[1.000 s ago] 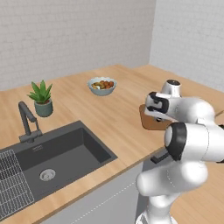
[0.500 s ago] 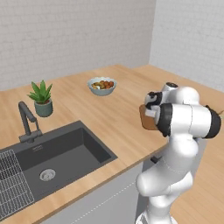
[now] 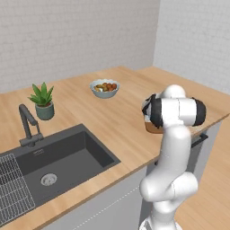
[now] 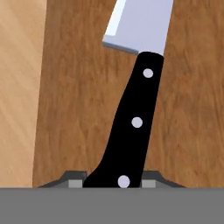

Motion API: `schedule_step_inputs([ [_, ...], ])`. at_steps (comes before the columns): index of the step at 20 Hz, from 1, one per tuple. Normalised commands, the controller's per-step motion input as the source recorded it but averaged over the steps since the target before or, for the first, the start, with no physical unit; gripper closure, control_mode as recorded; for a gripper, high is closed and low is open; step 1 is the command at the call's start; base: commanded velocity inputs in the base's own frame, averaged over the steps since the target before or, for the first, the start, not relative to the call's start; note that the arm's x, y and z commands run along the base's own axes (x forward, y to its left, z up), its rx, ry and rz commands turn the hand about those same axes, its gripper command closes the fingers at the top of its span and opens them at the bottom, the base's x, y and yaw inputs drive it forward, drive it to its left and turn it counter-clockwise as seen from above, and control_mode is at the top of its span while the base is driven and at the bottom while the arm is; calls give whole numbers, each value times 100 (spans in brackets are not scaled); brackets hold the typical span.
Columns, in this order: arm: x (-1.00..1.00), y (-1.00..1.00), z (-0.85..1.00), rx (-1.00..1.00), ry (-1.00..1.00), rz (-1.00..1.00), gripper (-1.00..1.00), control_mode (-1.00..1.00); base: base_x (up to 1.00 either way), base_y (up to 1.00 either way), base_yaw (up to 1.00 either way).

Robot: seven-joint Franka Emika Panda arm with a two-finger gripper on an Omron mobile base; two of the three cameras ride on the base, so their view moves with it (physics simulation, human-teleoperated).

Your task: Pick up the knife from the drawer and place it on the cutting board. Then place the meat from the plate to the cutting board.

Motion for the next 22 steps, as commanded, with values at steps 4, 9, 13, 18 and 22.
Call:
schedule_step_inputs([
  [4,12,-11,-9,0,0,8,-100,-100,0,0,0],
  [9,-44,2,37,0,0,11,-100,-100,0,0,0],
  [13,-93,41,32,-9,-1,14,-100,-100,0,0,0],
  [18,-100,60,20,-13,-1,12,-100,-100,0,0,0],
  [22,-95,45,56,-8,-8,10,-100,-100,0,0,0],
])
